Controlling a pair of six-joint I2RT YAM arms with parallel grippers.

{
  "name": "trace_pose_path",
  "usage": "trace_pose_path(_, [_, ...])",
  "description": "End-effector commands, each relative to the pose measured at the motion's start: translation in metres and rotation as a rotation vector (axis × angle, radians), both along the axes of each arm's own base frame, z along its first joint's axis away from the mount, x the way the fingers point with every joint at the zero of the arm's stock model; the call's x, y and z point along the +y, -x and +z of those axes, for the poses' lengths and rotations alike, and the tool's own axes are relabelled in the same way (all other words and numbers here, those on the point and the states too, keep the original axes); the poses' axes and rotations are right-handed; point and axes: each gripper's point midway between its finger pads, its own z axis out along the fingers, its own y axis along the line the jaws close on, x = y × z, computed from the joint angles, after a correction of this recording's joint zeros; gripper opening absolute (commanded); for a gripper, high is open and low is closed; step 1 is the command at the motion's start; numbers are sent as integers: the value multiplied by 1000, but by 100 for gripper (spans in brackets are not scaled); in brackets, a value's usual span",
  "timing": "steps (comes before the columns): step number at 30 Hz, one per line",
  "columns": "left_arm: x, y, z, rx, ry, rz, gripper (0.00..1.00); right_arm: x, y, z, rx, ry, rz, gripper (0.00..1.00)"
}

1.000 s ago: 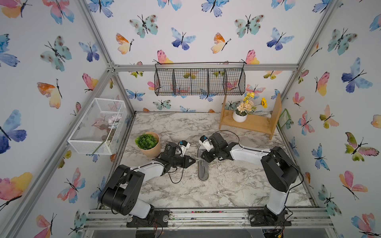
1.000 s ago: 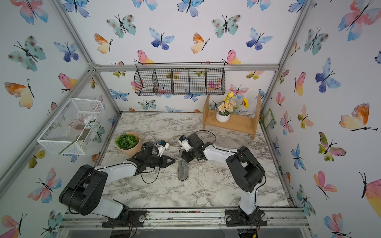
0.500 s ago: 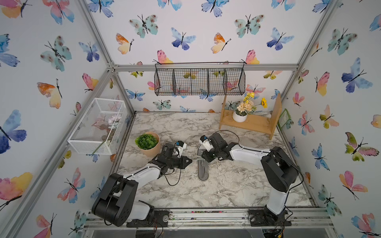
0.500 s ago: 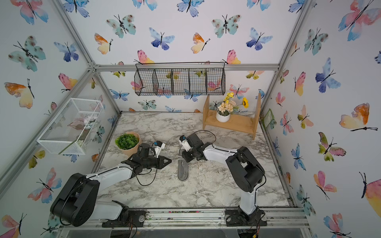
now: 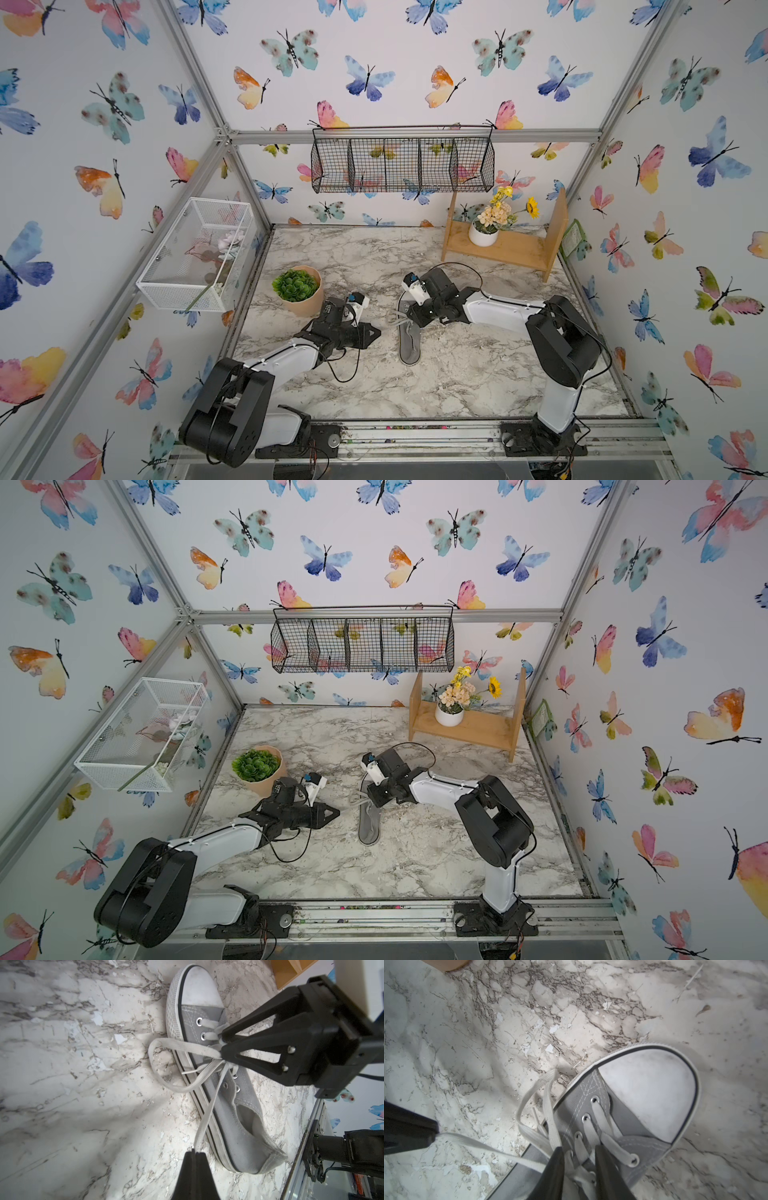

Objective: Tie the shoes
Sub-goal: Tie the shoelace on the shoe.

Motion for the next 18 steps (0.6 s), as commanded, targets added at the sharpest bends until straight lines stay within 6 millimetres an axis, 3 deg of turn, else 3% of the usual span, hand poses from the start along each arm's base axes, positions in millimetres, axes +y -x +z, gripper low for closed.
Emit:
trace_pose_path(1, [10, 2, -6, 0, -29, 41, 0, -19, -3, -12, 12, 93, -51, 29])
trace_pose_path(4, [16, 3, -8, -4, -31, 72, 0, -18, -3, -13, 16, 96, -48, 29])
trace_pose_path(8, [8, 8, -4, 8, 10, 23, 3, -12, 0, -9, 25, 63, -25, 31])
trace_pose_path(14, [-1, -3, 21, -56, 68, 8, 49, 6, 8, 29, 18, -73, 41, 45])
trace_pose_path(18, [2, -22, 35, -116, 66, 70, 67, 5, 17, 52, 30, -159, 58, 49])
